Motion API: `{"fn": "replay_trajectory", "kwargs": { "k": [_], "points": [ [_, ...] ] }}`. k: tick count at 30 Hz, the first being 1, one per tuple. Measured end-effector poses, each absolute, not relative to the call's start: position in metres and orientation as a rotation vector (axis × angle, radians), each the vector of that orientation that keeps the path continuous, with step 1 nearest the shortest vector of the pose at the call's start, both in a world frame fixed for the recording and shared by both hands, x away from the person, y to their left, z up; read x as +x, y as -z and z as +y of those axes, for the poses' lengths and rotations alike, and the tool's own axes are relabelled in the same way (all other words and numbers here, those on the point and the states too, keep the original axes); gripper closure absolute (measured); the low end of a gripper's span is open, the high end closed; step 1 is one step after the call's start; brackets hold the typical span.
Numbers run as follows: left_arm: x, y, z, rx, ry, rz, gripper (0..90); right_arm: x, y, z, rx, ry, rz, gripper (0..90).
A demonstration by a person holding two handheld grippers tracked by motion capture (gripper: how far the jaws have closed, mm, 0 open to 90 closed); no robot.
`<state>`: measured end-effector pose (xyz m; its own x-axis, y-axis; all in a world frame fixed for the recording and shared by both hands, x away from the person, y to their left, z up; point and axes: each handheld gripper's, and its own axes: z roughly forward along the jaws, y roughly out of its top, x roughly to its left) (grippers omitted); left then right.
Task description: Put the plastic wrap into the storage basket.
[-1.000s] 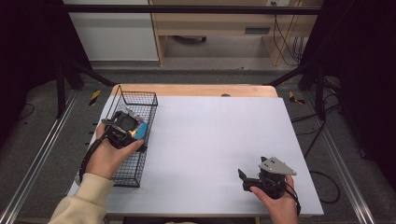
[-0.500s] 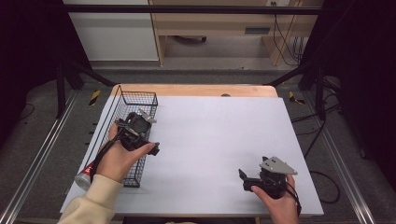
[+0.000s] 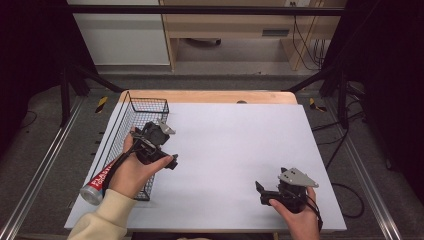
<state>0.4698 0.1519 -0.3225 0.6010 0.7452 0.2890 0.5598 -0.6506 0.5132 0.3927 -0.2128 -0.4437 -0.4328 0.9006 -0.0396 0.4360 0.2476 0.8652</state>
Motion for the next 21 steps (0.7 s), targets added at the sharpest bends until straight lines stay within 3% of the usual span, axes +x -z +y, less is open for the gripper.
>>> {"fn": "replay_trajectory", "kwargs": {
  "k": [21],
  "points": [
    [0.453,0.328,0.111,2.441,-0.643,0.906,5.4,0.392,0.443,-0.213,1.205,-1.109,1.979,4.7]
  ]
}}
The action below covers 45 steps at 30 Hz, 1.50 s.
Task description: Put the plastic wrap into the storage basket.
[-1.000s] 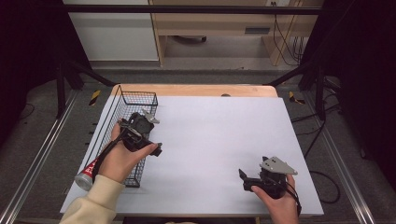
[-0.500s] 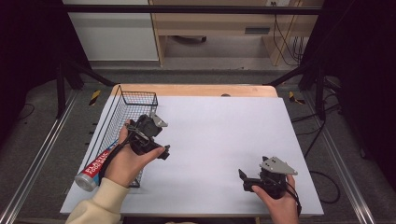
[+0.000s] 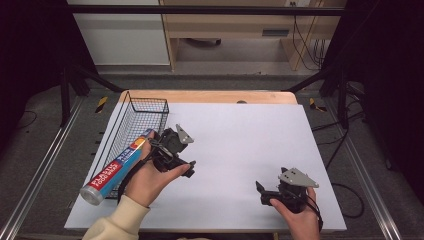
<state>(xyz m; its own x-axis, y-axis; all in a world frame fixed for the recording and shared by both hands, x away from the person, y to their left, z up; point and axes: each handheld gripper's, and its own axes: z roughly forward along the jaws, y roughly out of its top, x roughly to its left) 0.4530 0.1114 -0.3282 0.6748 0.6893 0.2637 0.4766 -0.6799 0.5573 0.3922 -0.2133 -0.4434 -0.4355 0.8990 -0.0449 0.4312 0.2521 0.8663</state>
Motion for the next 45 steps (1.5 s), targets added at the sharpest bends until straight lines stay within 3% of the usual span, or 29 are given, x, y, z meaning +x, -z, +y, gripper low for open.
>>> {"fn": "replay_trajectory", "kwargs": {
  "k": [45],
  "points": [
    [0.440,0.416,0.059,2.303,-0.453,0.736,5.2,0.393,0.445,-0.215,1.206,-1.065,1.982,5.1]
  ]
}}
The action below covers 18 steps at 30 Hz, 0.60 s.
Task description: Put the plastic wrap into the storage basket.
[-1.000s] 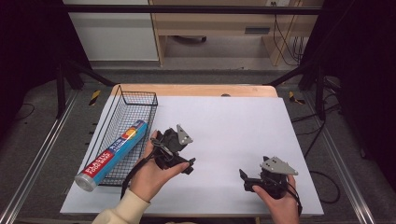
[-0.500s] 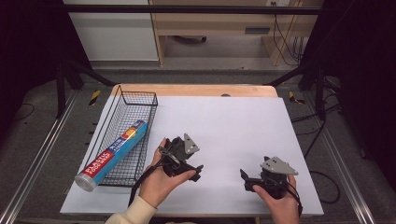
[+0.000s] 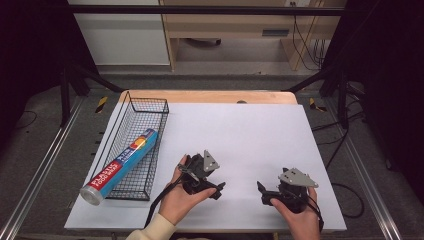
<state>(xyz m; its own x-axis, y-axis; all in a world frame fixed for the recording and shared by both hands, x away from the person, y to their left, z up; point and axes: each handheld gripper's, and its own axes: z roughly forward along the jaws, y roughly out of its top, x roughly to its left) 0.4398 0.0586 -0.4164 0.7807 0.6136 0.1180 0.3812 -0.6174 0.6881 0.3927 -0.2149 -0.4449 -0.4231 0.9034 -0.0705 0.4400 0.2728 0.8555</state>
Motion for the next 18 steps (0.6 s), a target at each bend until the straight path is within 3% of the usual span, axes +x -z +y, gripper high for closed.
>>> {"fn": "replay_trajectory", "kwargs": {
  "k": [18],
  "points": [
    [0.439,0.456,0.073,2.289,-0.416,0.785,4.9,0.392,0.445,-0.214,1.205,-1.059,1.990,5.1]
  ]
}}
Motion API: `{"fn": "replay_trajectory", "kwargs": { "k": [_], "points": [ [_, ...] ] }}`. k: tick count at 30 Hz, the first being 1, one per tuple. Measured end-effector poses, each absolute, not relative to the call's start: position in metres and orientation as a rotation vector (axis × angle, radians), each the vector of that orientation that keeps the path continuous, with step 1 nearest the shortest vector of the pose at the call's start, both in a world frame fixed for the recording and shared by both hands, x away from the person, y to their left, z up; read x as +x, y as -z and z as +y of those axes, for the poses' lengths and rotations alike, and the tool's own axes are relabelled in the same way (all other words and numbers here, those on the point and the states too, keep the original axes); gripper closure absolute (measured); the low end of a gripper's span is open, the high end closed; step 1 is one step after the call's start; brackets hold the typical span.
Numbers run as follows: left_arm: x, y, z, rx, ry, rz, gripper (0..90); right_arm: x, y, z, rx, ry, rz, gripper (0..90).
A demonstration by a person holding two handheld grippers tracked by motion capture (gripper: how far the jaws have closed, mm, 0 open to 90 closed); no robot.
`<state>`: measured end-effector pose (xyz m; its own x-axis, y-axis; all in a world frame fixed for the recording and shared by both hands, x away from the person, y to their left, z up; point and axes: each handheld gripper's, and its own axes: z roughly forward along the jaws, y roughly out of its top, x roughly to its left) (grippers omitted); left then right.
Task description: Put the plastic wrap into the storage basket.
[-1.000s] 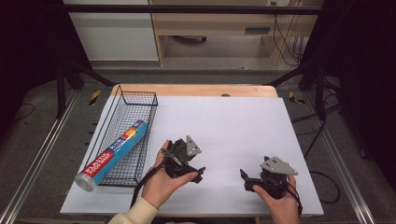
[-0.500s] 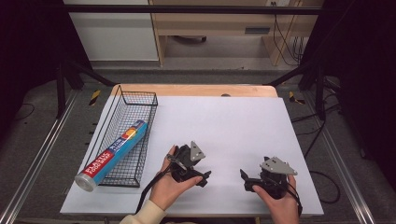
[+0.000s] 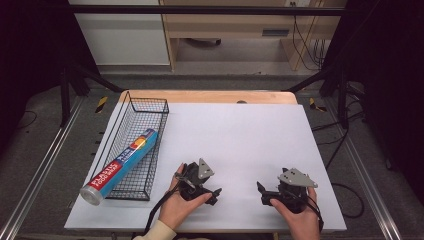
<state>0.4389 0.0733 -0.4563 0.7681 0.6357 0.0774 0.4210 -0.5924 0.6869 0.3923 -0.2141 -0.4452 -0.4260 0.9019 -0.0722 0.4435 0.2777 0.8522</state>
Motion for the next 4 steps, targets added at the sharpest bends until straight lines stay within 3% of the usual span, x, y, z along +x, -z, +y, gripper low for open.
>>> {"fn": "replay_trajectory", "kwargs": {
  "k": [4],
  "points": [
    [0.4390,0.4606,0.0765,2.298,-0.411,0.804,4.8,0.3928,0.4453,-0.2140,1.201,-1.056,1.989,5.1]
  ]
}}
